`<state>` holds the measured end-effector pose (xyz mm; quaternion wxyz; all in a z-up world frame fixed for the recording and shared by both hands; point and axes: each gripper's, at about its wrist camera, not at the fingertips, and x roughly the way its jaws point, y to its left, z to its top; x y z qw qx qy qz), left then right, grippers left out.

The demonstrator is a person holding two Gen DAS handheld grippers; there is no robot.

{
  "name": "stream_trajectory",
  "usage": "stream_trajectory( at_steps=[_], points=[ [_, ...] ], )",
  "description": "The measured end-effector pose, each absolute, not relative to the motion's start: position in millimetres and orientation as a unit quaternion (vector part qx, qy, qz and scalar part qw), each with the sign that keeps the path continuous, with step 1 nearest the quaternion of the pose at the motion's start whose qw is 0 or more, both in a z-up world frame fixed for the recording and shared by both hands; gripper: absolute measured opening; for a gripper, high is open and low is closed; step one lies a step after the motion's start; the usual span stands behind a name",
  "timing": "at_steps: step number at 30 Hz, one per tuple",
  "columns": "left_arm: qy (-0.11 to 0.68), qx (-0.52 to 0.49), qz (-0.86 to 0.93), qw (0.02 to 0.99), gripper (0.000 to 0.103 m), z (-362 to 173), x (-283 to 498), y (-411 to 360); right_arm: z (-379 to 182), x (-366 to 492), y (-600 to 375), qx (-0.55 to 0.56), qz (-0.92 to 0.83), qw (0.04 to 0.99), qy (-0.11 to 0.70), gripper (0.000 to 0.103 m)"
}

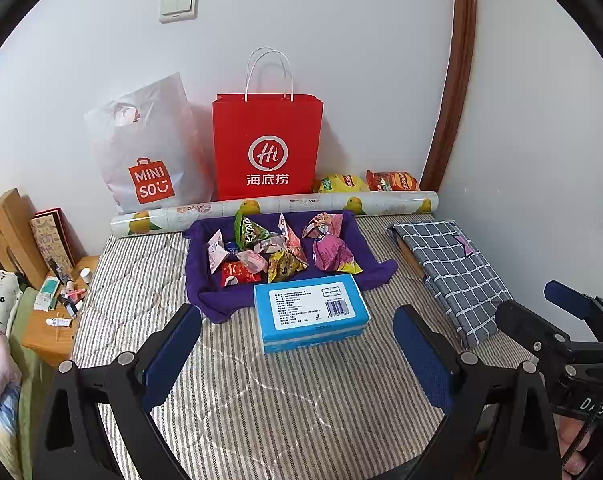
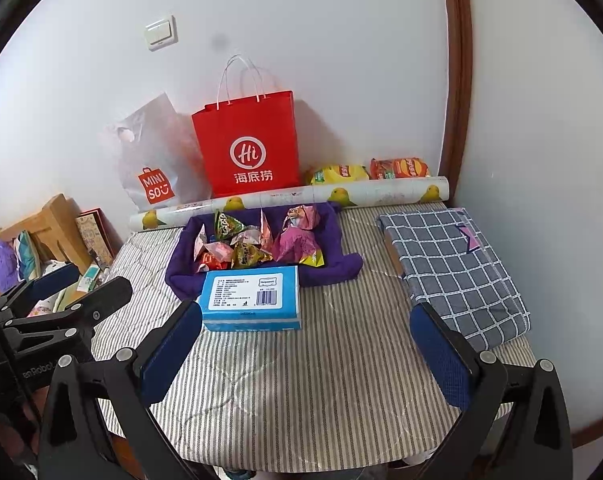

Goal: Organize snacks

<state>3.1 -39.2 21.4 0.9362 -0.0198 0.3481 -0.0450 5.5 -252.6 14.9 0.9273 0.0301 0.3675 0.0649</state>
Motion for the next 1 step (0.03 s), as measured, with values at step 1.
stream_trajectory(
  at_steps=[1],
  points=[
    [0.348, -0.020, -0.045, 0.936, 0.097, 21.4, 3.2, -39.7, 14.4, 5.7, -252.3, 0.030, 0.065, 0.927, 0.367, 0.102]
  ],
)
